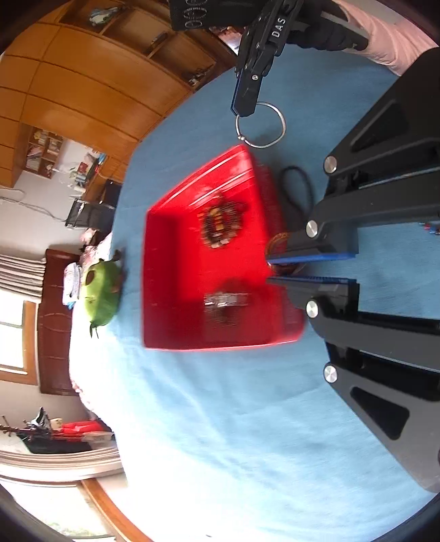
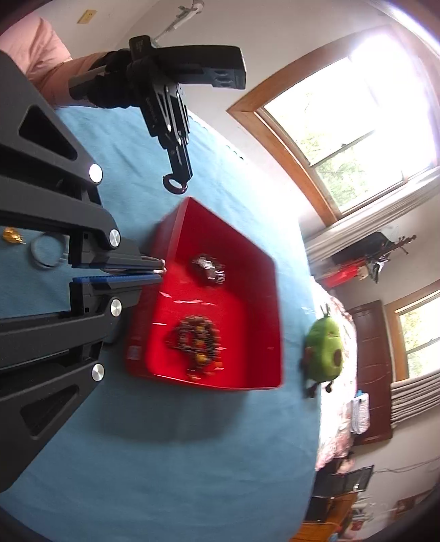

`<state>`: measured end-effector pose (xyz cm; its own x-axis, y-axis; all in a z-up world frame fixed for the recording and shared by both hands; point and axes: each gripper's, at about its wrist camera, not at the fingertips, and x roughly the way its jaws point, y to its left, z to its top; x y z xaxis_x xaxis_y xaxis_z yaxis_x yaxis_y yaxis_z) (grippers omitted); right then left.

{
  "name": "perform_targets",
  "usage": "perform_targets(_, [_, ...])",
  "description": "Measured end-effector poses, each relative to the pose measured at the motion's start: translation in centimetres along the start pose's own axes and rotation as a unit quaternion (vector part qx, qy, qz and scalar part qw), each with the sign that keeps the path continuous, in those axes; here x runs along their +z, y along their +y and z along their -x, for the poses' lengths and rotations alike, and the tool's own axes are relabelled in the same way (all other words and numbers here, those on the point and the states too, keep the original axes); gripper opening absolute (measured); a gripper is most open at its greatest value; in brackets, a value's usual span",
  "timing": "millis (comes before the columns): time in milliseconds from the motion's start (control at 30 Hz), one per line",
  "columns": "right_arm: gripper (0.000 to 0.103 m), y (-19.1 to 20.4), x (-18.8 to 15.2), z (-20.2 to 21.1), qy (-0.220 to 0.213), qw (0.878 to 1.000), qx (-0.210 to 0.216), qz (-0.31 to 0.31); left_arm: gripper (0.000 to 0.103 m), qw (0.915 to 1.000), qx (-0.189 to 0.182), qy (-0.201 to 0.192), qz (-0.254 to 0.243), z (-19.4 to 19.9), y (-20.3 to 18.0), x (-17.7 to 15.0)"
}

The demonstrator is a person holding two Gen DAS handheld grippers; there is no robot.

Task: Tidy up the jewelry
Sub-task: 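Carry the red ring and key ring into the red tin and open both tools, then move both open tools back over the remaining jewelry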

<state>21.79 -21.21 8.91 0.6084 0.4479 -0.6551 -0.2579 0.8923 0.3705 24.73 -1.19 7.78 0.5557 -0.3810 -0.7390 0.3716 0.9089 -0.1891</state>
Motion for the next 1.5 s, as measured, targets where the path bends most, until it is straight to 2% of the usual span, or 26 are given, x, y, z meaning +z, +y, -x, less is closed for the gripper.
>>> perform_targets(133, [0.002,-0.8,2.6,-2.3,-0.003,1.0,-0.004,-0.004,0.005,1.0,0.0,-0.005,0.007,-1.8,0.2,2.9])
perform_targets(267, [0.002,-2.3,3.9,-6.0,0.012,1.0,-0.009,-0.017,0.005,0.9997,0.005,0.014,0.02,-5.5,0.9,4.6])
perform_targets(400, [0.002,-3.7,4.0,-9.5,0.037,0.999,-0.014,-0.028,0.005,0.9986,0.004,0.04,0.035,-9.0,1.8,5.0])
perform_targets(567, [0.003,-4.8,3.5,-11.9,0.065,0.997,-0.028,-0.026,0.005,0.9976,0.01,0.059,0.035,-11.6,2.4,5.0])
perform_targets(633, [0.007,-4.9,3.3,-11.9,0.066,0.996,-0.051,-0.025,0.007,0.997,0.01,0.069,0.033,-12.2,2.6,4.9])
perform_targets(700, [0.007,-4.6,3.2,-10.8,0.054,0.997,-0.061,-0.016,0.007,0.9969,0.013,0.069,0.035,-11.9,2.8,4.9])
perform_targets(767, [0.007,-4.1,3.5,-9.0,0.036,0.998,-0.057,-0.016,0.007,0.9975,0.018,0.058,0.036,-10.9,2.7,5.0])
perform_targets(867, [0.008,-2.2,3.9,-4.9,-0.012,0.999,-0.053,0.005,0.007,0.9988,0.002,0.021,0.043,-6.7,2.0,5.3])
perform_targets(900, [0.009,-1.3,3.8,-2.9,-0.033,0.998,-0.045,0.015,0.011,0.9994,-0.004,0.0,0.035,-4.6,1.3,5.3])
perform_targets(933, [0.014,-0.7,3.6,-1.7,-0.046,0.998,-0.039,0.02,0.022,0.9995,-0.001,-0.017,0.027,-2.5,0.7,5.1])
perform_targets(967, [0.023,0.1,3.3,-0.2,-0.059,0.997,-0.035,0.027,0.031,0.9993,-0.002,-0.028,0.025,-1.2,0.4,4.9])
perform_targets(1000, [0.028,0.8,2.7,1.1,-0.068,0.996,-0.036,0.035,0.056,0.9986,-0.009,-0.046,0.024,0.7,0.0,4.4])
perform_targets(1033, [0.034,1.2,2.4,1.7,-0.073,0.996,-0.036,0.041,0.067,0.9977,-0.011,-0.063,0.024,2.2,-0.3,3.9])
perform_targets(1100, [0.035,1.9,1.2,2.7,-0.072,0.996,-0.033,0.049,0.066,0.9967,0.008,-0.078,0.019,3.9,-0.8,2.7])
perform_targets(1133, [0.044,2.0,0.6,3.1,-0.067,0.996,-0.028,0.047,0.067,0.9964,0.015,-0.082,0.017,4.6,-1.0,2.0])
perform_targets(1167, [0.06,1.9,0.0,3.2,-0.063,0.997,-0.024,0.043,0.068,0.9964,0.014,-0.081,0.019,4.9,-1.2,1.2])
perform_targets(1200, [0.064,1.9,-0.8,3.1,-0.056,0.997,-0.027,0.043,0.071,0.9967,0.014,-0.077,0.023,5.0,-1.2,0.6])
perform_targets(1300, [0.067,2.0,-2.9,2.4,-0.038,0.998,-0.033,0.043,0.076,0.9973,0.023,-0.063,0.03,4.8,-1.3,-1.5])
perform_targets(1367, [0.074,1.8,-4.3,1.9,-0.026,0.999,-0.02,0.034,0.076,0.9978,0.032,-0.051,0.028,4.2,-1.4,-3.0])
perform_targets(1500, [0.075,1.7,-7.8,0.7,0.008,1.0,-0.009,0.013,0.077,0.999,0.032,-0.003,0.032,2.5,-1.0,-7.3])
